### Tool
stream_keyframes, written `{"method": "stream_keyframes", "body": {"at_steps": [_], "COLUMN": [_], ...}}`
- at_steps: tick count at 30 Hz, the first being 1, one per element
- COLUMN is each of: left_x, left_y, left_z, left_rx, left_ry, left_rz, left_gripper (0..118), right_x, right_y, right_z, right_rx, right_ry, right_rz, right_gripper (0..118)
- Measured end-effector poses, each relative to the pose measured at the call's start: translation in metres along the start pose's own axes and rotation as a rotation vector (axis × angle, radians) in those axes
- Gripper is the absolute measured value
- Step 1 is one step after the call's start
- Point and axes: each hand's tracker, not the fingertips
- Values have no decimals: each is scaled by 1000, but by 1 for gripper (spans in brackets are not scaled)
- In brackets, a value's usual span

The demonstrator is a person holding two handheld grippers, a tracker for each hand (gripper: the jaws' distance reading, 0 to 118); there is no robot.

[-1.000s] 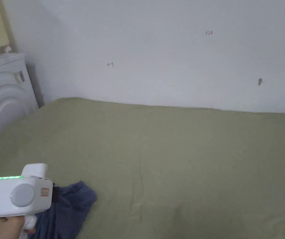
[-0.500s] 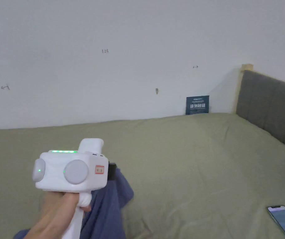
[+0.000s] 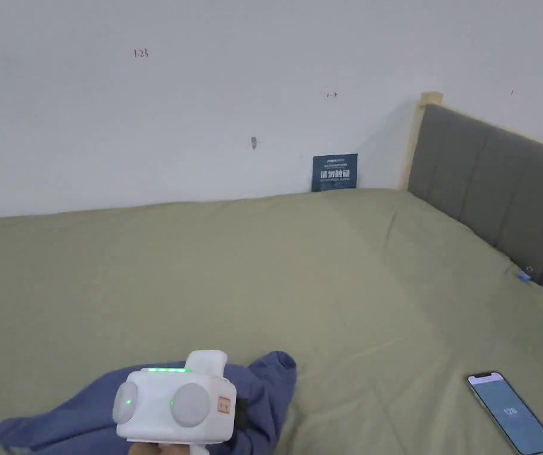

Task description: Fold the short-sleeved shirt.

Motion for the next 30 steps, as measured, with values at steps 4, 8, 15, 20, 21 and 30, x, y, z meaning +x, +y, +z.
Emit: {"method": "stream_keyframes", "body": {"at_steps": [4,8,15,20,21,30], "left_x": [-18,-45,-93,-105,-107,-120], "left_y": [-12,-35,-136,-200,-208,-214], "left_z": [36,119,283,351,358,363], "left_rx": [114,245,532,628,644,629], "left_ry": [20,81,326,483,502,490], "left_rz": [6,36,69,103,109,153], "left_gripper": [113,108,1,1,1,1], "right_x": [-7,-17,-30,-43,-45,-60], "right_y": [3,10,20,32,34,35], "right_z": [-1,10,32,43,46,43], "right_rx": [-7,30,106,173,183,188], "right_ry": [9,30,45,47,61,99], "right_rz": [10,21,31,71,62,76], "right_gripper": [0,0,0,0,0,0]}}
